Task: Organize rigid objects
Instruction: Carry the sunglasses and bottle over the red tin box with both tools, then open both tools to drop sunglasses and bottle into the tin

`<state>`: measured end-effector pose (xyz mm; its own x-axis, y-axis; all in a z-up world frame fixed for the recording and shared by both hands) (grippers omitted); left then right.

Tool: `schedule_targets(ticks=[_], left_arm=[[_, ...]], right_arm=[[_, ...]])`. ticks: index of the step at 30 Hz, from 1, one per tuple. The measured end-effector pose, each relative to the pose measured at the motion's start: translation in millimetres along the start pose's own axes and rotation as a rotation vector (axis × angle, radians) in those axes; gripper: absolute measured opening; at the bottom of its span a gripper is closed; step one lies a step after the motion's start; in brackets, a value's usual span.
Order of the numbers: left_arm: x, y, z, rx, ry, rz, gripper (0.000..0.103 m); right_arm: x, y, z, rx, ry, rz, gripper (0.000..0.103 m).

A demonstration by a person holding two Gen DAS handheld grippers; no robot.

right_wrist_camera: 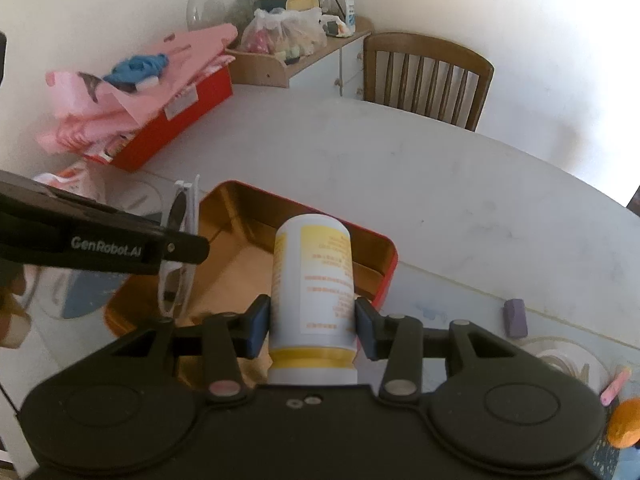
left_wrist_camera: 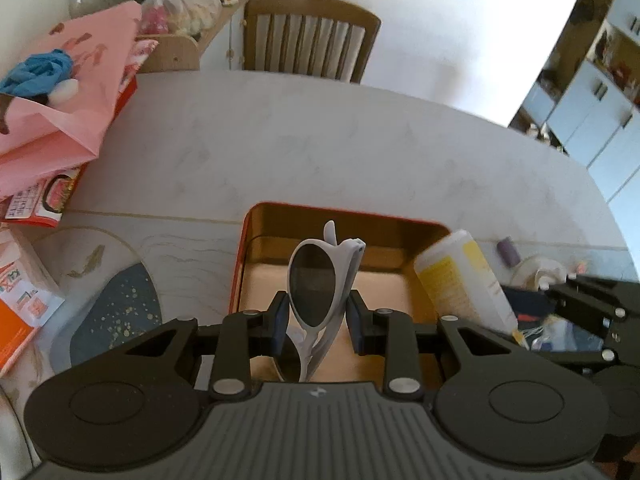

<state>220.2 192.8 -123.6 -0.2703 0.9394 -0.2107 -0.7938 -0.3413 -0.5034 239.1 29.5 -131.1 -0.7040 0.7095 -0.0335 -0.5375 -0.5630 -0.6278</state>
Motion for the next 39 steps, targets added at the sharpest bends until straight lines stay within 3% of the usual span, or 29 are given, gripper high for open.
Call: schedule_targets(ticks=[11, 24, 28, 32, 39], left_arm=[[9, -13, -45, 0.070, -0.028, -0.010, 0.029], [10, -20, -75, 0.091, -0.037, -0.019, 0.029], [5, -22, -79, 0.104, -0.036, -0.040, 0.030], [3, -22, -80, 0.105, -0.041, -0.059, 0.030], [2, -20, -78, 0.105, -0.052, -0.049, 0.030]], right_arm=[[10, -8, -38, 0.030, 0.047, 0.069, 0.044], [13, -8, -74, 0.084, 0.102, 0.128, 0.044], [17, -8, -75, 0.083, 0.117, 0.149, 0.043], [16, -4, -69, 0.078, 0.102, 0.144, 0.052], [22, 4, -45, 0.033, 0.052, 0.129, 0.058]])
Point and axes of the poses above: each gripper's, at about its wrist camera, not at the fingertips, and z roughly against the way its jaws point, x to its left, y to its underside, the point moved 5 cm from there along -z, roughly the way its jaws point, and after that the axes turned 8 degrees about z, right-handed, at the moved point
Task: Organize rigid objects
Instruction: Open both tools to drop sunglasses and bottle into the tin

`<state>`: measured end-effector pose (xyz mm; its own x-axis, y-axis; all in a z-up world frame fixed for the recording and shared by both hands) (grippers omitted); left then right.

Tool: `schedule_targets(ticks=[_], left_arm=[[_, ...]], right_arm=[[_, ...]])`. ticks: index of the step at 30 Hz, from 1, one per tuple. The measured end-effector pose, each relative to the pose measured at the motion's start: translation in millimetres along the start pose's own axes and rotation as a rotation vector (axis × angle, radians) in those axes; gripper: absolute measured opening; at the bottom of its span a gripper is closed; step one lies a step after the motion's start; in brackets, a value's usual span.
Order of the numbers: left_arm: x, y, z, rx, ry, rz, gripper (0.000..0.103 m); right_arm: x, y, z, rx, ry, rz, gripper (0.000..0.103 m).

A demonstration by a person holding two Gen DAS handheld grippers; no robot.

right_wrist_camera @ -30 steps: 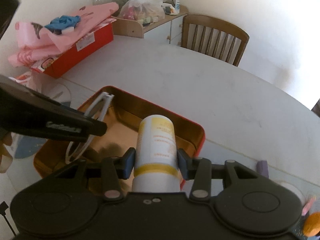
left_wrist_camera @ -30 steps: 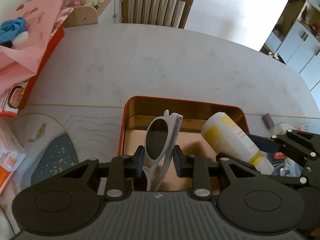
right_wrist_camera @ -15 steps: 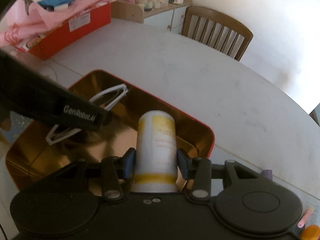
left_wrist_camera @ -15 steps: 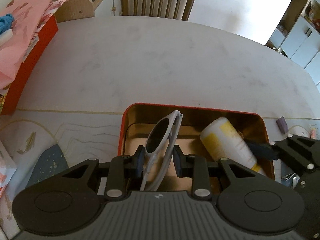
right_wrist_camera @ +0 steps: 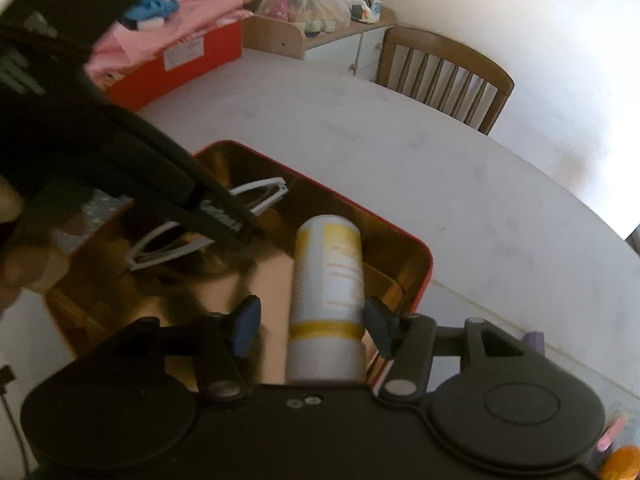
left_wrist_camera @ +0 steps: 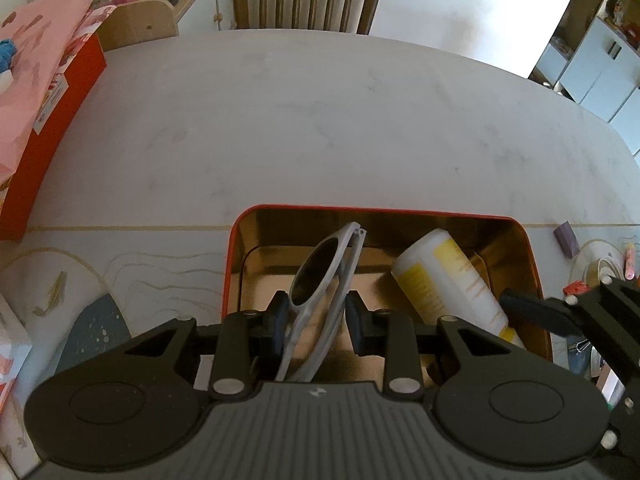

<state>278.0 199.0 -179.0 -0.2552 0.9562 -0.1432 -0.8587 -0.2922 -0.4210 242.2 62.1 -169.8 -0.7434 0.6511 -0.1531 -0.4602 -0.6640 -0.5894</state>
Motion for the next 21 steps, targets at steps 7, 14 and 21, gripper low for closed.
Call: schedule_targets(ticks=[7, 14, 21], left_arm=[[0, 8, 6, -0.001, 0.008, 0.019, 0.043], [0, 16, 29, -0.058, 0.015, 0.025, 0.051], [-7, 26, 63, -0.115, 0.038, 0.022, 0.056]], right_arm=[[-5, 5, 24, -0.032, -0.020, -0.044, 0.059], [-19, 9, 53, -0.063, -0.032, -0.132, 0.061], [-37, 21, 88, -0.103, -0.028, -0.197, 0.064]])
Point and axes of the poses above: each gripper's, at about its wrist camera, not at the fingertips, and z roughly against the way its jaws point, x to its left, y to its underside, the point moved 5 cm from there along -z, roughly the way its jaws point, and after that the axes turned 8 degrees about z, right-handed, at the moved point
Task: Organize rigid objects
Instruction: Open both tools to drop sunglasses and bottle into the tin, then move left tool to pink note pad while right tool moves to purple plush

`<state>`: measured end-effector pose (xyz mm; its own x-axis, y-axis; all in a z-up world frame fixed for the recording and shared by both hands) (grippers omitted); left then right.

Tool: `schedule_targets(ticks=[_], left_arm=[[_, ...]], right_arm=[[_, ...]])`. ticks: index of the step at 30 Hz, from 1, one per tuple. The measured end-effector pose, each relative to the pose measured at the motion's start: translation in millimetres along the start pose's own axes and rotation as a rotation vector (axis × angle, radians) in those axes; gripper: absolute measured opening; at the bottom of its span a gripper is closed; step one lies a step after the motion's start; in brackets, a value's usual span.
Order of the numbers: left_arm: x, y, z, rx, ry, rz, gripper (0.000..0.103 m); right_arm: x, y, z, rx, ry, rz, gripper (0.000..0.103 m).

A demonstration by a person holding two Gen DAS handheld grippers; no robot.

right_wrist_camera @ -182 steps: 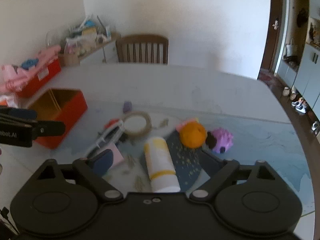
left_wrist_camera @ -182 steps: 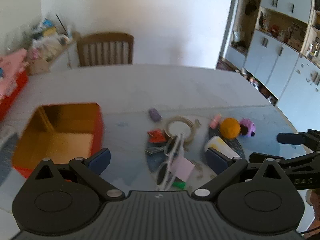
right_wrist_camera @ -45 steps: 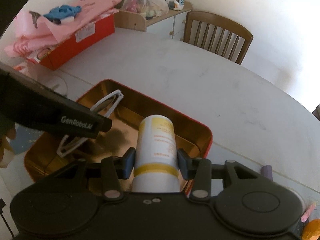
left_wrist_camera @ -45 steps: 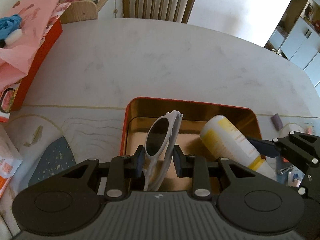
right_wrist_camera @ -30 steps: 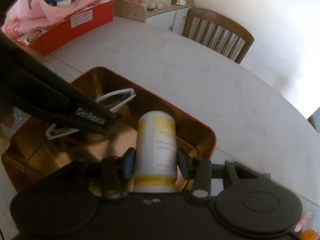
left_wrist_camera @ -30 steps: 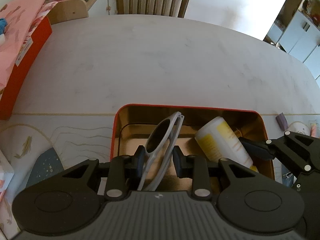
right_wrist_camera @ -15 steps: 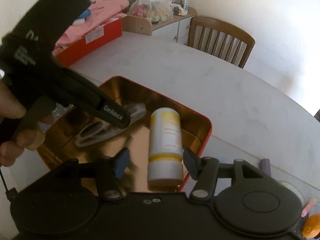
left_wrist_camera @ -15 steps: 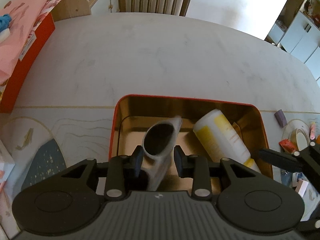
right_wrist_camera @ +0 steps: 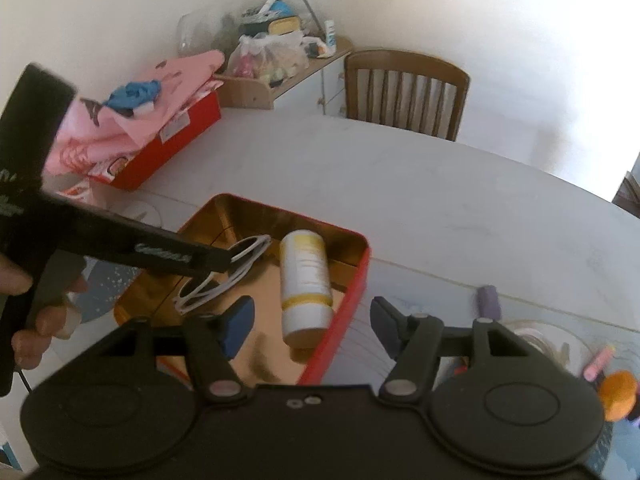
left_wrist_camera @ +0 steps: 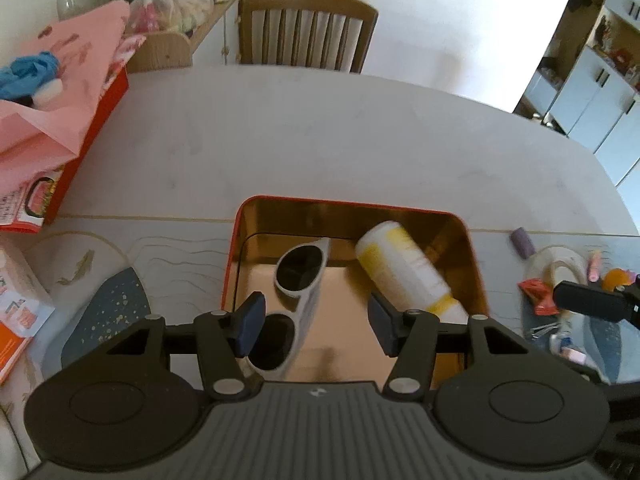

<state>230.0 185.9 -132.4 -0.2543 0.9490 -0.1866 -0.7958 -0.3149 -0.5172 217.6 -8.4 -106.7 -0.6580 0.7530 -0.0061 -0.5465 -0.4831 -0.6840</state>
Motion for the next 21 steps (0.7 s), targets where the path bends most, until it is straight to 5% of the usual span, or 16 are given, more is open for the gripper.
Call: schedule_targets(ticks=[21], left_arm=[[-94, 50, 65, -0.097, 0.136, -0.103, 0.068]], right_arm=[[-85, 69, 101, -0.063, 0.085, -0.157, 0.077]])
Point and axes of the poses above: each gripper's, at about its wrist camera, not at the fingertips, and z roughly against the way its jaws point, x to its left, y to its underside, the point moved 5 cm from there along -z, roughly the way its jaws point, and after that the axes turned 8 degrees about z, right-handed, at the moved point
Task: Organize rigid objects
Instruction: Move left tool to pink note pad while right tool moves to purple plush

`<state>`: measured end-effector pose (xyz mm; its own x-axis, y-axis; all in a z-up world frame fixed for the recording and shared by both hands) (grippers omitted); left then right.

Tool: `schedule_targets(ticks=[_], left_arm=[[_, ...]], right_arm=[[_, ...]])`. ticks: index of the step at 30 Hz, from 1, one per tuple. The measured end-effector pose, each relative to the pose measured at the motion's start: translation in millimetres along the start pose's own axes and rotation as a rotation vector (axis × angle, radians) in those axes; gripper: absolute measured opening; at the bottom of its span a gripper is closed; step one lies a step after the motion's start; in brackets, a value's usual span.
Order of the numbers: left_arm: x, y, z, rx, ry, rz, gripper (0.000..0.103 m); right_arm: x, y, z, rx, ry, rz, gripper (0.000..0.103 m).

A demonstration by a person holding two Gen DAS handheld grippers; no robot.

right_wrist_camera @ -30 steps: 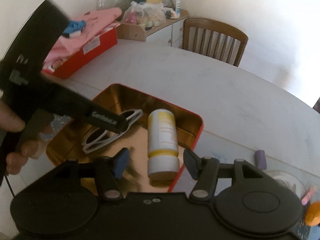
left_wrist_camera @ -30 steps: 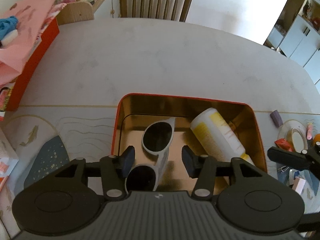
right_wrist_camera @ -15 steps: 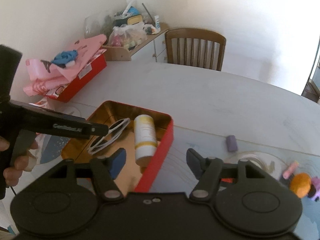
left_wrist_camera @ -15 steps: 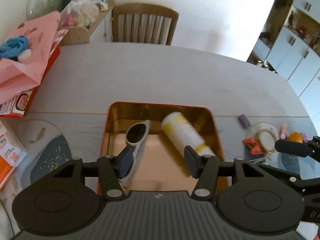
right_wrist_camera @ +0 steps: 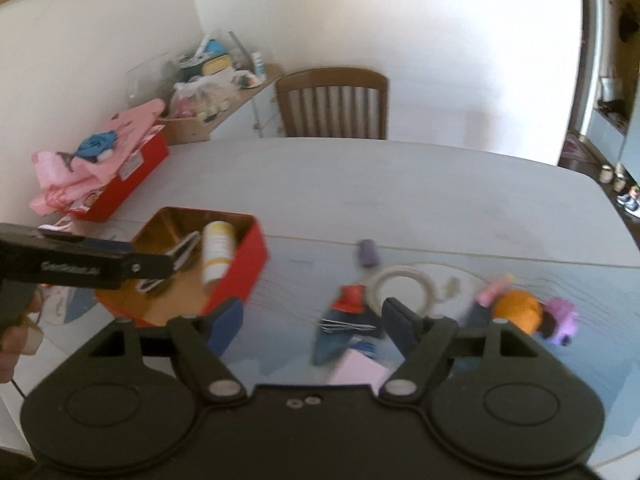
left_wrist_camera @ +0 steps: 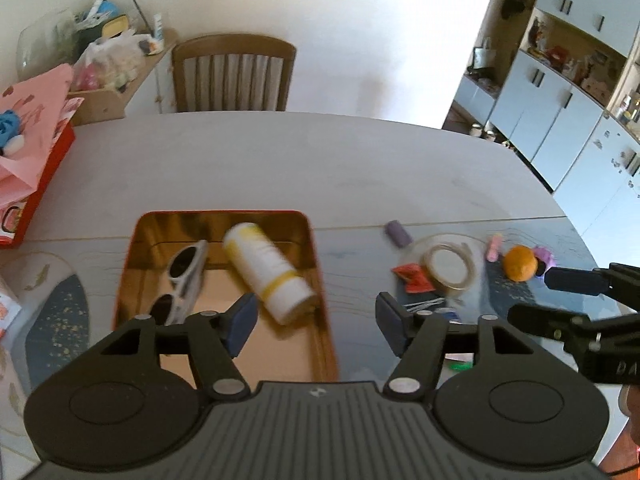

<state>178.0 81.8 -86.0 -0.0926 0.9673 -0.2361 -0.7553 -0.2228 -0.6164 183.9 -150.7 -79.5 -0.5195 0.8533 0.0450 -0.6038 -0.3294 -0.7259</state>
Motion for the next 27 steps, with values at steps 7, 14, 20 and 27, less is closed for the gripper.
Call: schedule_targets(ticks=[7, 14, 20, 27], left_arm=[[-37, 14, 0, -0.028, -0.003, -0.021, 0.076], [-70, 26, -7, -0.057, 0.014, -0.015, 0.083], [-97, 41, -21, -0.043, 0.034, -0.015, 0.083], [-124, 57, -42, -0.014, 0.027, -0.029, 0.083]], right_arm=[[-50, 25, 21, -0.016, 0.041, -0.058, 0.091], [-100, 48, 32, -0.018, 0.079, -0.116, 0.103], [-140, 63, 34, -0.002, 0.109, -0.140, 0.103], [-178, 71, 25, 0.015, 0.131, -0.127, 0.103]])
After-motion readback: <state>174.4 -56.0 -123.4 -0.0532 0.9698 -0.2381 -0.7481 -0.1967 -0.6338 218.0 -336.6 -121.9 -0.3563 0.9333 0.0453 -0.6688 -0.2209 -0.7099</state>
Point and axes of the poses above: each gripper's, at about its wrist camera, not at the fingertips, and z roughly against the way its jaws point, x to its left, y to its underside, the point moved 5 cm from there along -z, roughly the way its jaws point, and after that the axes turned 8 degrees about z, right-handed, at the moved point
